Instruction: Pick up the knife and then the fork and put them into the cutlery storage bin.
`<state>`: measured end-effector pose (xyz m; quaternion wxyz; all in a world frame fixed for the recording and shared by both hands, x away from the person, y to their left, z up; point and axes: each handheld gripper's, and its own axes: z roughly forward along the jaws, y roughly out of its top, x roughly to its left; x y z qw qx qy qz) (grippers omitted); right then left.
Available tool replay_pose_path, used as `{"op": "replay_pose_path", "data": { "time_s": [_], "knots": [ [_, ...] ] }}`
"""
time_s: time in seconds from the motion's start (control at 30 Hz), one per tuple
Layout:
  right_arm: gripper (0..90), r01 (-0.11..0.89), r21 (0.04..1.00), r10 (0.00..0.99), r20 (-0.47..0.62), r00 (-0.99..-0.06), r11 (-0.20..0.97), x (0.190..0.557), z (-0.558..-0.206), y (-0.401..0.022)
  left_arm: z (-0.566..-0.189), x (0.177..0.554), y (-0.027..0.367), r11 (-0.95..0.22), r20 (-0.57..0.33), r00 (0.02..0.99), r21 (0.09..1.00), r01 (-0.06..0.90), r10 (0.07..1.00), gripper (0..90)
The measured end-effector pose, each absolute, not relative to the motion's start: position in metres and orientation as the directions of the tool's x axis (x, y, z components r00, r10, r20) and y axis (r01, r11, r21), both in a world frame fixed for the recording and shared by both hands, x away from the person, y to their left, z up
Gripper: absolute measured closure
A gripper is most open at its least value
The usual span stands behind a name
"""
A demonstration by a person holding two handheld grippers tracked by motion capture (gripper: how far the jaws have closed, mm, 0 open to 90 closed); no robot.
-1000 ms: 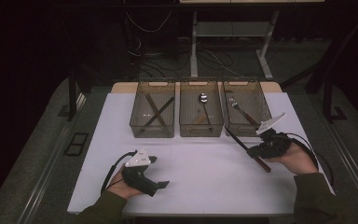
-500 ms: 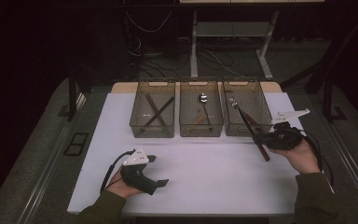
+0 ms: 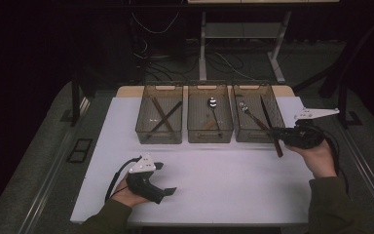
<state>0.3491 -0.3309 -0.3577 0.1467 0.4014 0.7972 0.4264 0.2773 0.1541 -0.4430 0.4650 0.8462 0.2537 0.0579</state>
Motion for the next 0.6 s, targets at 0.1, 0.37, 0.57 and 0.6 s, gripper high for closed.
{"op": "replay_pose_path", "data": {
  "time_s": [0.1,0.37,0.57,0.6],
  "knots": [
    [77.8,0.507,0.811,0.775,0.110,-0.623,0.292,0.354,-0.350,-0.332,-0.443,0.277,0.154,-0.438,-0.139,0.864,0.817,0.376,0.483,0.5],
    [77.8,0.495,0.826,0.807,0.085,-0.585,0.272,0.374,-0.331,-0.331,-0.442,0.277,0.154,-0.437,-0.138,0.865,0.818,0.374,0.482,0.4],
    [77.8,0.507,0.826,0.839,0.080,-0.538,0.246,0.393,-0.325,-0.330,-0.443,0.276,0.153,-0.430,-0.144,0.863,0.820,0.378,0.484,0.5],
    [77.7,0.509,0.826,0.845,0.078,-0.529,0.242,0.397,-0.325,-0.330,-0.443,0.276,0.153,-0.427,-0.145,0.862,0.821,0.379,0.485,0.4]
  ]
}}
